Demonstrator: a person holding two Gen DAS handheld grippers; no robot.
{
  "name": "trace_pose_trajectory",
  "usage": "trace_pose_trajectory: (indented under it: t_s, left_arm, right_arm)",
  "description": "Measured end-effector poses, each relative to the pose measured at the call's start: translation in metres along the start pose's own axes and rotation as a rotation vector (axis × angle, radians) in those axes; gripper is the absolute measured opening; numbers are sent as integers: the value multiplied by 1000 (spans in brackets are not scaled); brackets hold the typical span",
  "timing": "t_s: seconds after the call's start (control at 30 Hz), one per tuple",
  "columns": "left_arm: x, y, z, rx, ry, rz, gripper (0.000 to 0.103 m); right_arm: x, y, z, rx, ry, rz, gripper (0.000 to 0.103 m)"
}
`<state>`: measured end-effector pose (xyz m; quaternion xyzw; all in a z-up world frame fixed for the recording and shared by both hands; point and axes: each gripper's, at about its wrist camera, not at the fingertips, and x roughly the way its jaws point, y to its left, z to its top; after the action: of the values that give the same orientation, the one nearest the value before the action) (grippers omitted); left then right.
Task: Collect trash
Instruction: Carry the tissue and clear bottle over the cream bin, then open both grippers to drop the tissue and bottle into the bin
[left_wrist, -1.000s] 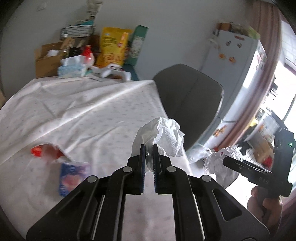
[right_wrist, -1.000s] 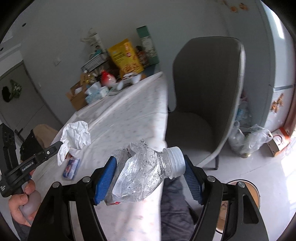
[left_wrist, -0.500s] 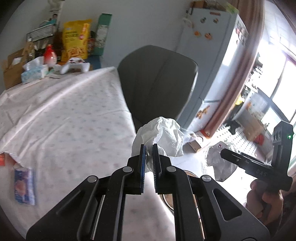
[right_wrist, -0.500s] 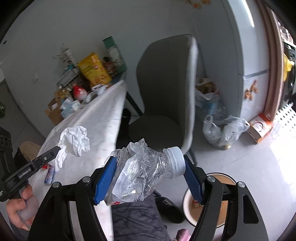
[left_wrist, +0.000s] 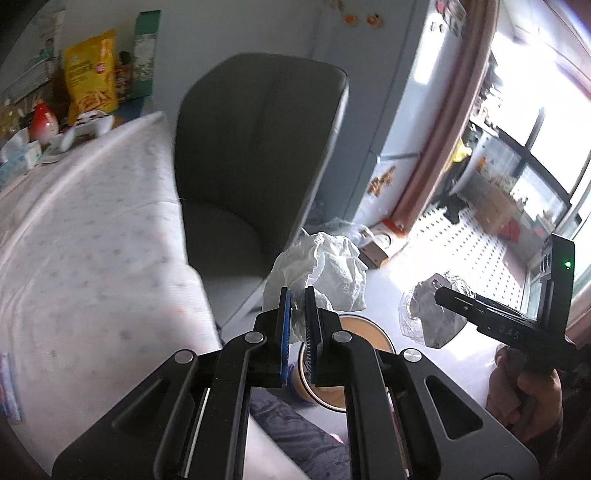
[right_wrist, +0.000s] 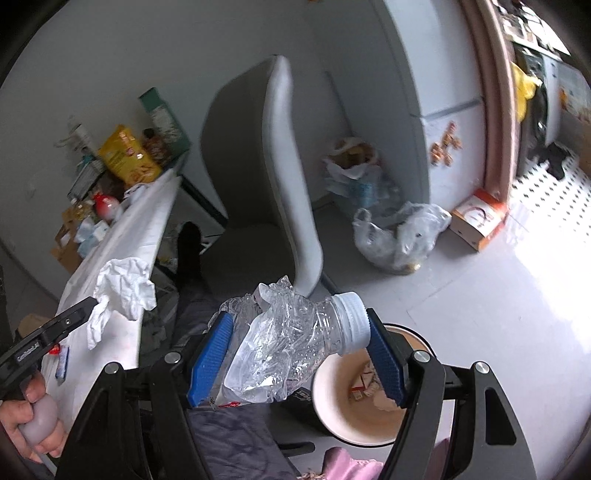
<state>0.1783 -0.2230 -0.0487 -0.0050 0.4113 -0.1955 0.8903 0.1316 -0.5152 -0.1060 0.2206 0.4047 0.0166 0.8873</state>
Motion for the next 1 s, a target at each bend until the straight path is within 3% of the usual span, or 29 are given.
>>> trace_pose_trajectory:
  t_s: [0.37,0.43,1.0]
  left_arm:
    - [32,-25,-4,40,69,-11,8]
    - [34,-27,-4,48,76,-13,8]
    - [67,-75,-6,132,154,-73,8]
  right_arm:
    - [26,-48,-8,88,32,-69,72]
    - [30,-55,-10,111,36,-81,83]
    - [0,-92,-13,163,-12,-95,86]
